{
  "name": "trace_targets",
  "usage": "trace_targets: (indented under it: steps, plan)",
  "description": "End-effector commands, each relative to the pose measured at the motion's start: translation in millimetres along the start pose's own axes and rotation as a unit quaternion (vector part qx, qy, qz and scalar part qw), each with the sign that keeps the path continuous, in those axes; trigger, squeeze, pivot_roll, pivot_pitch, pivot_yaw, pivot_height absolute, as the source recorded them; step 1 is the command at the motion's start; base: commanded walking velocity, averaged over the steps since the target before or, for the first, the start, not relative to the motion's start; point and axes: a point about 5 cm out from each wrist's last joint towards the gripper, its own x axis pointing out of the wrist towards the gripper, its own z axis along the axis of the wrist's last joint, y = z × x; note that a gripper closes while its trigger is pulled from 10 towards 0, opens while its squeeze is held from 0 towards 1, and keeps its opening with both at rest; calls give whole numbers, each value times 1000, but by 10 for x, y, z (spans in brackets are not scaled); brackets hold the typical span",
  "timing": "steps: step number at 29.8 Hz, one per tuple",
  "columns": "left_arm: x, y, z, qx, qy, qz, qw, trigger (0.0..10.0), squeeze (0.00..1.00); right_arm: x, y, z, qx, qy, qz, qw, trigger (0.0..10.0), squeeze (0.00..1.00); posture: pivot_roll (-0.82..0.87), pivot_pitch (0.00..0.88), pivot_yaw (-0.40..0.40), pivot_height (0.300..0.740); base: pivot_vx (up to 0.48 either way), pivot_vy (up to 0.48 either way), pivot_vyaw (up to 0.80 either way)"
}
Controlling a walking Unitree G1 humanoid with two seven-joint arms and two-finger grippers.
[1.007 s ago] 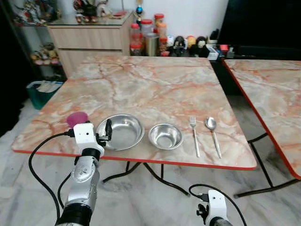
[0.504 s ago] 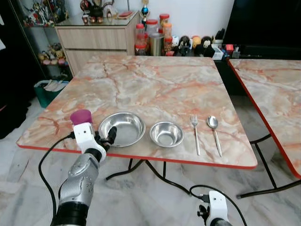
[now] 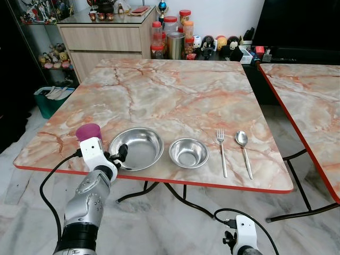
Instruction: Setting the table
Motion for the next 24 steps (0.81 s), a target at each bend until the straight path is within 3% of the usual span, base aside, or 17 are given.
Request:
trace_targets:
  steps: [1,8,13,24]
  plan:
    - [13,-50,103,-10,-13,-6,1000,10000,0,-1,-4,4,4,-2,-1,1000,10000,0,18,0,15,740,0,0,0]
    - [-3,-8,190,-1,-22,5,1000,10000,0,-1,-6,0,3,-1,-1,1000,10000,0,17,0,15,740,0,0,0]
    - [-19,66,75,10,16,31,999,10000,0,1,10,5,1,-2,2,1000,10000,0,21,0,17,740,0,0,0]
    - [22,10,-93,12,54,36,998,10000,0,7,11,30,0,-4,2,1000,10000,0,15,0,19,740,0,0,0]
